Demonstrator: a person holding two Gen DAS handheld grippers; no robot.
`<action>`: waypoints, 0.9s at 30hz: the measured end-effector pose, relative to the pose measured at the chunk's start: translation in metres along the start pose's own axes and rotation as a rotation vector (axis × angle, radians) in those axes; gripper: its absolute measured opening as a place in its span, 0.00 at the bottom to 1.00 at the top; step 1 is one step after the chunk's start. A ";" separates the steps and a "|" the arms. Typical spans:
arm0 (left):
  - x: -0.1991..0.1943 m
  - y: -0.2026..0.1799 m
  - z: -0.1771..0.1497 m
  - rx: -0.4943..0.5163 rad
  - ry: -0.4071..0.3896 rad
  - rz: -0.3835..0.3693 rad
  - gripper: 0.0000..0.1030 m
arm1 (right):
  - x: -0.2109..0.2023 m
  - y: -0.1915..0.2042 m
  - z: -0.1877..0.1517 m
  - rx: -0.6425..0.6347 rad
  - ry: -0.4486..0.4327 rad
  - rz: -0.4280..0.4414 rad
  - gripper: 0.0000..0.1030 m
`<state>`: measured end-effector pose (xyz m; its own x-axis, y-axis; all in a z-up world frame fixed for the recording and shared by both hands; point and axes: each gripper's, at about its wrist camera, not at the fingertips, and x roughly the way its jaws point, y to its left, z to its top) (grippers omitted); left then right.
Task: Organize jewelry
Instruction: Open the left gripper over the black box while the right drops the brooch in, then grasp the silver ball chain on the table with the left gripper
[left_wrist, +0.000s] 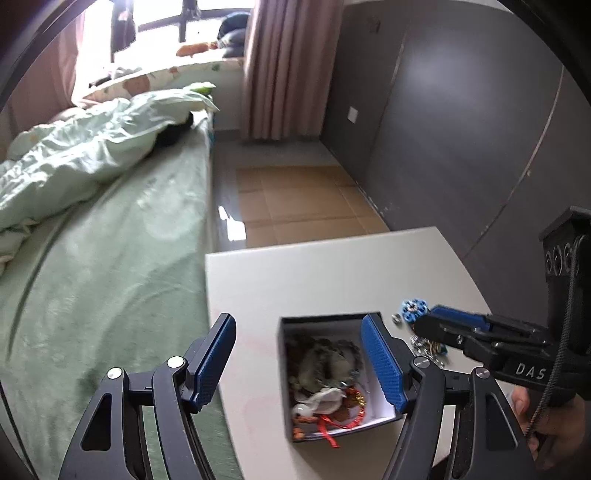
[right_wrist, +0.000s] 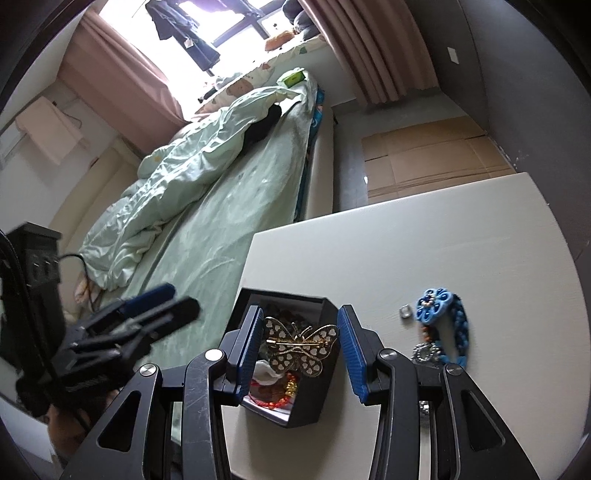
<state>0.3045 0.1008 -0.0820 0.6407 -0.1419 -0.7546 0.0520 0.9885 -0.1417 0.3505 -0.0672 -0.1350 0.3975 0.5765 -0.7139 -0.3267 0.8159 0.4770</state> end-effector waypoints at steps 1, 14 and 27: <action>-0.003 0.003 0.001 -0.009 -0.013 0.008 0.70 | 0.002 0.001 0.000 0.000 0.005 0.002 0.41; -0.026 0.028 0.006 -0.068 -0.098 0.008 0.70 | 0.017 0.029 -0.007 -0.067 0.013 0.017 0.42; -0.037 0.026 0.000 -0.045 -0.131 0.016 0.75 | -0.001 0.013 -0.007 -0.078 0.029 -0.077 0.62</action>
<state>0.2821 0.1318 -0.0573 0.7358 -0.1149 -0.6674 0.0082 0.9869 -0.1609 0.3398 -0.0573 -0.1315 0.3998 0.5099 -0.7617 -0.3624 0.8512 0.3796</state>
